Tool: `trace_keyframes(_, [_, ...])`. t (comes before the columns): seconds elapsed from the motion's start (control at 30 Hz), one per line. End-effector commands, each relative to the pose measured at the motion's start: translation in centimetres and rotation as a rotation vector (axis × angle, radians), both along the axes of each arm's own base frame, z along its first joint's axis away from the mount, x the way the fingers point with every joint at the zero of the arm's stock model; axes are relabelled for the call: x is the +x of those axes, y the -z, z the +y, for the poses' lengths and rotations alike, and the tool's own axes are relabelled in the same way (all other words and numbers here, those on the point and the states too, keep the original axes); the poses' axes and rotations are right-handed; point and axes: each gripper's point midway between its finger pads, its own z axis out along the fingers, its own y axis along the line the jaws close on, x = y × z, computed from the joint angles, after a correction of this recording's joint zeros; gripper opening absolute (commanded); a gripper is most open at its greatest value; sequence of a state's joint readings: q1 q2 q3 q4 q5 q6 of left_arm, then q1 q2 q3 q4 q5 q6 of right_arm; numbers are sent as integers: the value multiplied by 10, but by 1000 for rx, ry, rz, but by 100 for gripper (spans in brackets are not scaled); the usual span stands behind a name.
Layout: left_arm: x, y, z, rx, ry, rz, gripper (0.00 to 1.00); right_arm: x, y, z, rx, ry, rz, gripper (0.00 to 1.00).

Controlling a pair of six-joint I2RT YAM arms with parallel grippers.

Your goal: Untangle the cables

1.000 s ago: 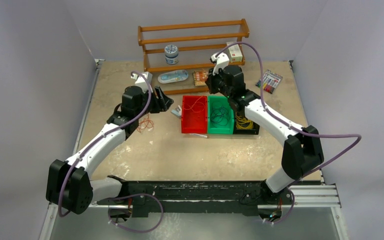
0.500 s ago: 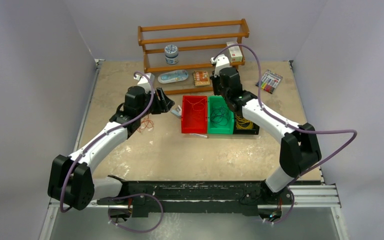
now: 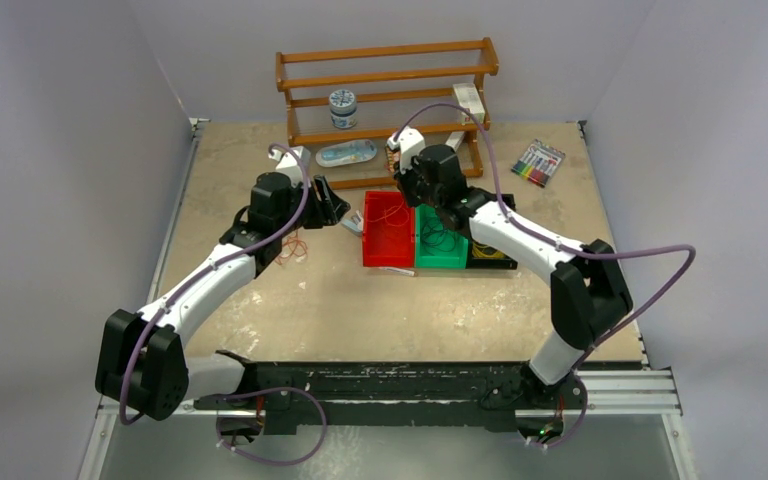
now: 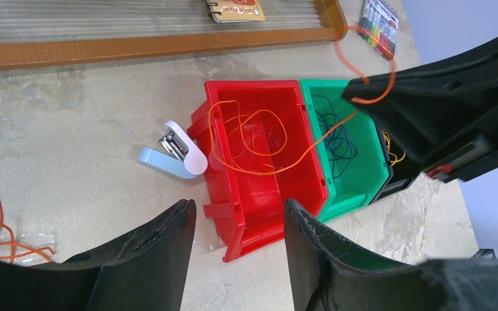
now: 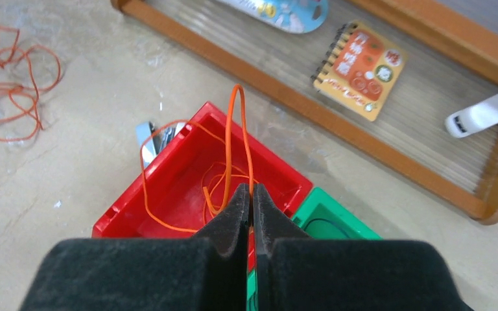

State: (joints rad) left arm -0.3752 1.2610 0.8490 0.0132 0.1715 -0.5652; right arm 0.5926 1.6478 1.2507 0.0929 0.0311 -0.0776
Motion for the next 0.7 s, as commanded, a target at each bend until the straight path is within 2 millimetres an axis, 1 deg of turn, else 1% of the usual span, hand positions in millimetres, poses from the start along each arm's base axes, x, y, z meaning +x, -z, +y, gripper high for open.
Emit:
trace_keyframes(0.0, [4, -17, -5, -32, 6, -49, 51, -4, 6, 14, -30, -68, 7, 0])
trace_keyframes(0.13, [3, -16, -5, -30, 7, -47, 51, -5, 16, 19, -51, -79, 27, 0])
trace_keyframes(0.2, [3, -15, -5, -30, 6, -46, 51, -1, 22, 15, -86, -48, 38, 0])
trace_keyframes(0.23, [3, -16, -5, -31, 6, -47, 51, 1, 25, 11, -108, -25, 45, 0])
trace_keyframes(0.33, [4, -15, -7, -35, 11, -44, 51, 4, 25, -6, -152, 58, 34, 0])
trace_keyframes(0.53, [5, -15, -8, -35, 14, -42, 51, -3, 16, -29, -189, 132, 16, 0])
trace_keyframes(0.67, [5, -15, -9, -37, 17, -42, 51, -6, 20, -41, -244, 157, 27, 0])
